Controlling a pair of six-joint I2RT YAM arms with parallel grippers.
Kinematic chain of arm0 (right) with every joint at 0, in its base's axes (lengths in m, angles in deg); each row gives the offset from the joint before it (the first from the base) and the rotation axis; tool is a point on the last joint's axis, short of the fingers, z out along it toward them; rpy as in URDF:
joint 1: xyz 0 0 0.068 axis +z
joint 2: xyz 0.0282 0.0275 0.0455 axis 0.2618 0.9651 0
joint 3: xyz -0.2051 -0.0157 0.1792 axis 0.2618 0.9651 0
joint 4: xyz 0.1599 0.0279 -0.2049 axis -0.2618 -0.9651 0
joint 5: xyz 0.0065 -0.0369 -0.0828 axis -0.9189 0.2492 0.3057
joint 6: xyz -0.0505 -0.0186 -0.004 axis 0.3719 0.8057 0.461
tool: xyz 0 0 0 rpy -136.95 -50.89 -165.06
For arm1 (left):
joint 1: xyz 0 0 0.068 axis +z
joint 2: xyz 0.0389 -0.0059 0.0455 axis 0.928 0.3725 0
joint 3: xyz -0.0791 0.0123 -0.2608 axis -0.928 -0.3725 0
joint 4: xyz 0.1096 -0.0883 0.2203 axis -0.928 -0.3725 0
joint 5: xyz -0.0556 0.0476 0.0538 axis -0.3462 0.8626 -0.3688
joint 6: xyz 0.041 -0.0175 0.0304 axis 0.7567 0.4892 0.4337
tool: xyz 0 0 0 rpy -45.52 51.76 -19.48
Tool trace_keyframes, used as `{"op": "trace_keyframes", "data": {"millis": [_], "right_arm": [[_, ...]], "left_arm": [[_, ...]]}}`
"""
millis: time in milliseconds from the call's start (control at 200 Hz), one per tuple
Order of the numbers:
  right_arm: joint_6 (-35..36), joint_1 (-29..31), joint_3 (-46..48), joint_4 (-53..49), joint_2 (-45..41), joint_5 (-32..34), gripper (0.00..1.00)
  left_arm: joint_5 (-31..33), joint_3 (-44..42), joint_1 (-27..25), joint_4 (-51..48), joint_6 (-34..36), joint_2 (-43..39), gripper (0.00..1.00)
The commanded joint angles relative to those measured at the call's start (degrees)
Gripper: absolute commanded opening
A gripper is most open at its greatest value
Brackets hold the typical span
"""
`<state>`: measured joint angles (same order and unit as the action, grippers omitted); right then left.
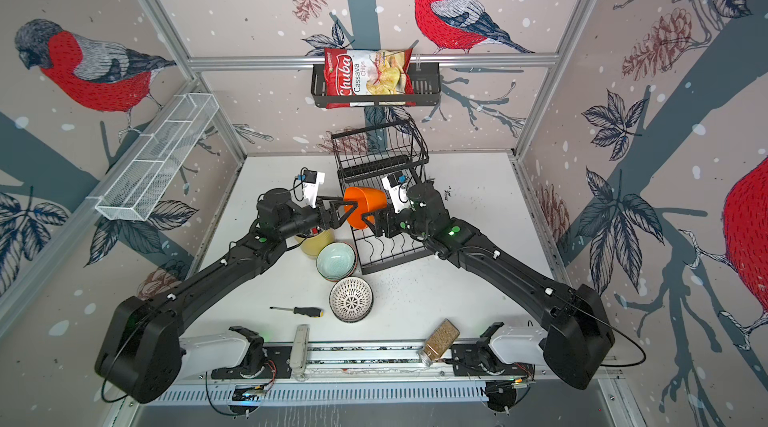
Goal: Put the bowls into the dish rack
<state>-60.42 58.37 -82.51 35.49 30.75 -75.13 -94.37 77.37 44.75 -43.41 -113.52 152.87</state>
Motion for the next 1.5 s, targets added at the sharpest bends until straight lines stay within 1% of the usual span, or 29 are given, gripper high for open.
{"op": "trace_keyframes", "data": {"millis": [0,205,445,520,575,630,775,890,955,1266,1496], "right_arm": [[1.73,0.13,0.13,0.00,-0.10,7.02,0.60],[3.41,0.47,-0.37,-1.30,3.27,15.29,0.60],[7.33,1.80,-0.87,1.18,8.53,28.54,0.60],[9.02,2.03,-1.47,2.31,10.60,32.33,0.60],[10.50,2.47,-1.89,3.15,12.16,37.06,0.60],[12.40,2.74,-2.13,4.47,13.82,40.10,0.60],[16.26,3.25,-3.30,6.93,17.67,44.95,0.61],[20.41,4.21,-4.07,9.39,20.26,49.80,0.61],[23.00,4.61,-4.26,10.66,21.57,51.82,0.61],[33.45,5.23,-5.41,15.62,26.76,57.49,0.62],[40.20,5.55,-5.55,19.19,30.39,60.56,0.62]], "left_arm": [[1.68,0.71,0.00,-0.51,1.05,-0.75,0.96],[9.69,0.92,0.00,-5.60,2.47,-4.18,0.97],[16.74,-0.13,0.00,-10.75,3.21,-7.74,0.96],[18.21,-0.66,0.00,-11.98,3.47,-8.64,0.96],[19.02,-0.83,0.00,-12.79,3.85,-9.22,0.96],[19.39,-0.75,0.00,-13.83,4.59,-9.60,0.96],[21.56,-0.87,-0.01,-15.84,5.57,-11.07,0.96],[21.86,-1.28,0.00,-16.29,6.19,-11.97,0.96],[21.82,-1.23,-0.01,-16.47,6.46,-12.26,0.96],[22.60,-2.31,-0.02,-16.70,6.49,-13.53,0.96],[22.96,-3.17,0.00,-16.33,6.04,-13.56,0.96]]}}
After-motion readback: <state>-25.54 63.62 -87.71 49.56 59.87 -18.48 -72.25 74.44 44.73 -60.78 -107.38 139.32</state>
